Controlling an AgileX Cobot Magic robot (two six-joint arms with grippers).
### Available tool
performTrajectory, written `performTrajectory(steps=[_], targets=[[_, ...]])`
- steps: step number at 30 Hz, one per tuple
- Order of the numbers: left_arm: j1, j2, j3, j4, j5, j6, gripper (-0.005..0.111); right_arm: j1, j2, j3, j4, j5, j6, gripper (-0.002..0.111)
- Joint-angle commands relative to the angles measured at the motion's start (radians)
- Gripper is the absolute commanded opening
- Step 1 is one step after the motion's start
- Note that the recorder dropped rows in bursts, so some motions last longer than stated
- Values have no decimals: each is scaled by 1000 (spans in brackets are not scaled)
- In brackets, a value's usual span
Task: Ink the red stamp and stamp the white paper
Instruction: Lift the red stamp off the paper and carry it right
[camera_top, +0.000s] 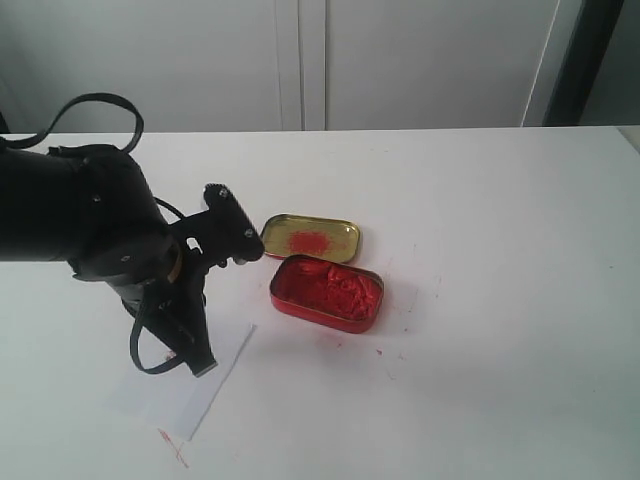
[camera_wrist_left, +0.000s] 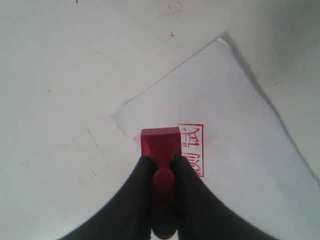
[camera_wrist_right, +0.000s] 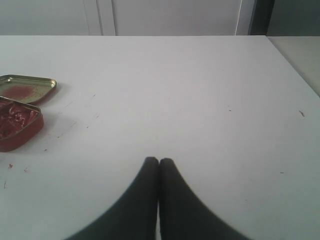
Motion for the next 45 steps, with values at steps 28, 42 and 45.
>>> performTrajectory(steps=[28,42,45], targets=[[89,-73,-6,-1326,32,904,0,-6,-4,5,-8,-15,3,0],[174,86,-6,-1767,209,1200,0,-6,-4,5,-8,-15,26,0],[174,131,-6,-1875,240,1265,0,-6,-4,5,-8,-15,26,0]])
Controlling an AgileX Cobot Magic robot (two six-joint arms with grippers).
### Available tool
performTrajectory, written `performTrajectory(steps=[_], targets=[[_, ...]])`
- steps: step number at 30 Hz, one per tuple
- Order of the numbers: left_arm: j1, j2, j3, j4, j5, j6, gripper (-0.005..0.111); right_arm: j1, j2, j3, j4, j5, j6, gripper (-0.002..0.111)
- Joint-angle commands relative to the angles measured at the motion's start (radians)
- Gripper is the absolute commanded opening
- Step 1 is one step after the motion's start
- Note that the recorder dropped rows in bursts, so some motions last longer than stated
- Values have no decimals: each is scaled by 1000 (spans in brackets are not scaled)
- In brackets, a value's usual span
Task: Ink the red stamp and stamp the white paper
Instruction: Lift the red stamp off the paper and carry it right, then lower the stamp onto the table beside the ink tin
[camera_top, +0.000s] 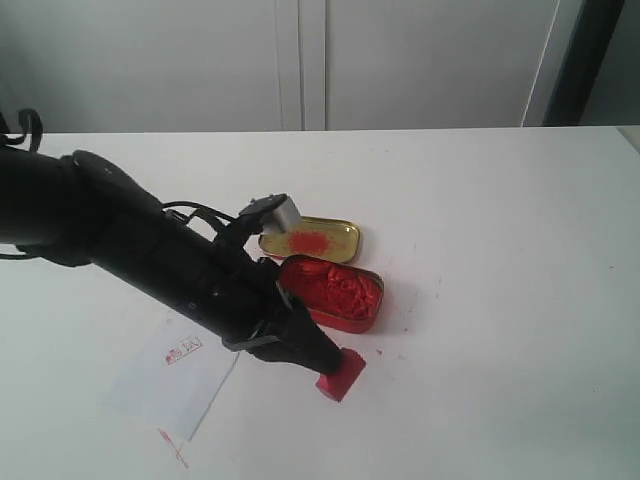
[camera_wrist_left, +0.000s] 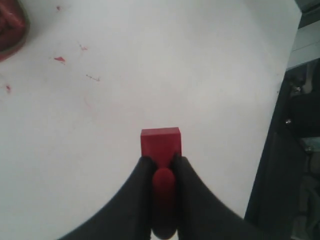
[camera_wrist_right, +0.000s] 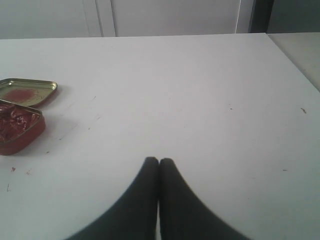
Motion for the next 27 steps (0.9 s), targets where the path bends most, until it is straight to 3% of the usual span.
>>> performTrajectory(steps=[1,15,27], targets=[[1,67,-6,-178,70,96,0,-6,-4,5,-8,-15,3,0],[1,190,-6,-226,48,98,0,-6,-4,5,-8,-15,3,0],[53,233,-6,-273,53,106,0,-6,-4,5,-8,-15,3,0]])
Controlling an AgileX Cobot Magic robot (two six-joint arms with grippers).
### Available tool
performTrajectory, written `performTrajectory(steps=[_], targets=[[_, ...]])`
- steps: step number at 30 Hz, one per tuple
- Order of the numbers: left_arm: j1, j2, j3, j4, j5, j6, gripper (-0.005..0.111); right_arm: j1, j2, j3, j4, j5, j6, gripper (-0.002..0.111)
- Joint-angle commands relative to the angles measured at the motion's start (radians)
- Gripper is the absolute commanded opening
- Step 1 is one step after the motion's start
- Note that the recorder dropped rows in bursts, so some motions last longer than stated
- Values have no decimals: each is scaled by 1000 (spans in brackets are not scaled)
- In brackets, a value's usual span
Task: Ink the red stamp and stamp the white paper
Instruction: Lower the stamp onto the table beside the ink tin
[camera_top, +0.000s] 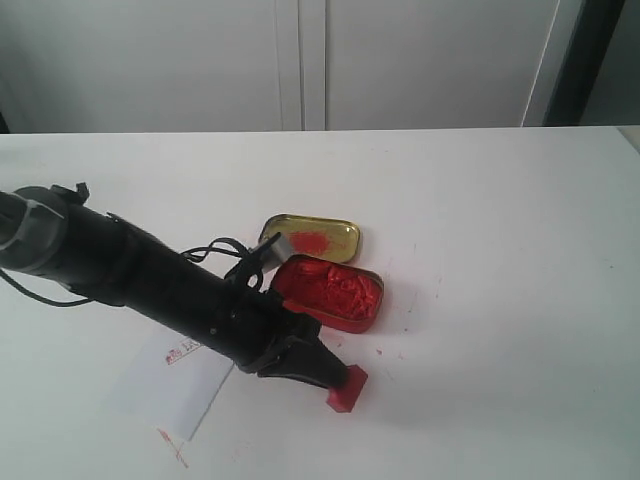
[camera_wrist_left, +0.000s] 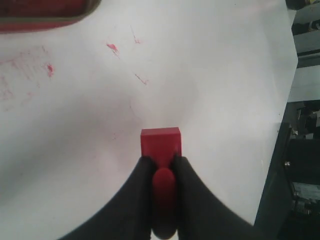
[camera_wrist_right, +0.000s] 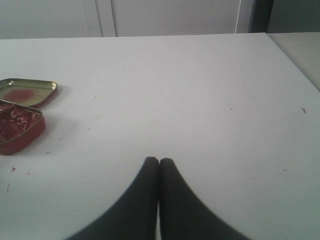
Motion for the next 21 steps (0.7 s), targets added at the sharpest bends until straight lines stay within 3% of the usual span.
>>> performTrajectory(steps=[1,21], targets=[[11,-3,-6,-19,11,12,0,-6,-4,5,-8,-15,3,0],[22,53,-6,-59,27,15,0,-6,-4,5,-8,-15,3,0]])
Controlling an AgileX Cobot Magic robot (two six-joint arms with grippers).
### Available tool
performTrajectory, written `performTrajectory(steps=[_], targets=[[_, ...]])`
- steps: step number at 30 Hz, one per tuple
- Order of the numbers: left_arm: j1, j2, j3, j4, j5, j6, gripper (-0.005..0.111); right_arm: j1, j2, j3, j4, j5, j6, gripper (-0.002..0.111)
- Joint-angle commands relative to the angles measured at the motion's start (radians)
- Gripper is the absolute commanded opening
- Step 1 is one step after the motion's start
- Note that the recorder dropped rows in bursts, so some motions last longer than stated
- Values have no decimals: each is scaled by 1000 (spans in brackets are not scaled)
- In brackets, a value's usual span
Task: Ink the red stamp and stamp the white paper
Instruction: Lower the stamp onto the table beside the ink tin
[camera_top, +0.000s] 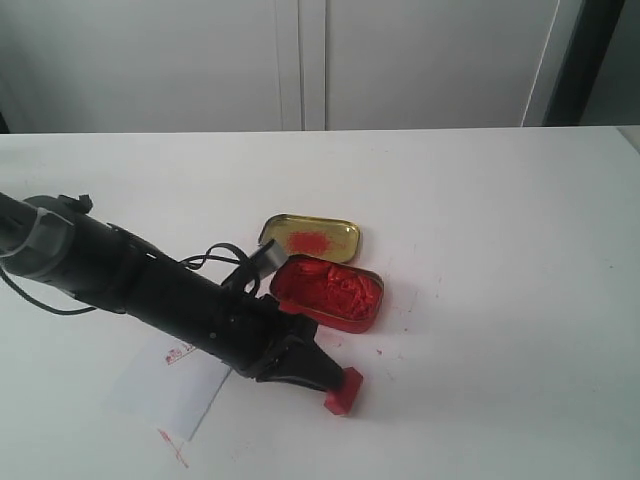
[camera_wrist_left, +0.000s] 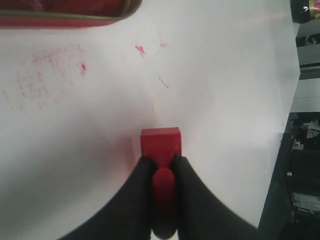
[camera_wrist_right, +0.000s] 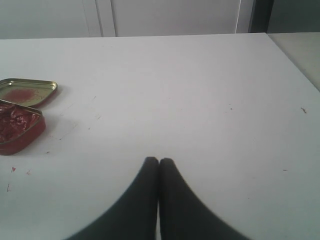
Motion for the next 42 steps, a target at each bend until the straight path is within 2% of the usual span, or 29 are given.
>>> performTrajectory(steps=[1,14,16,20,24,28,37,42], targets=[[2,13,-5,-20,18,7,0,-6,-4,5,-8,-15,3,0],[2,17,-5,-8,-12,-9,0,-6,-4,5,-8,-15,3,0],[2,17,-5,5,-37,-38,6,-6,-4,5,-8,-15,3,0],[2,17,-5,22,-41,-46,27,-6,-4,5,-8,-15,3,0],[2,17,-5,22,-41,-50,36,-6,-4,5,-8,-15,3,0],[2,17,-5,22,-41,-52,56,-6,-4,5,-8,-15,3,0],[2,-15,-5,50,-58,-71,59,-6,-4,5,-8,-15,3,0],[2,-18,-5,138,-90,-128,59,-6,-4,5,-8,-15,3,0]])
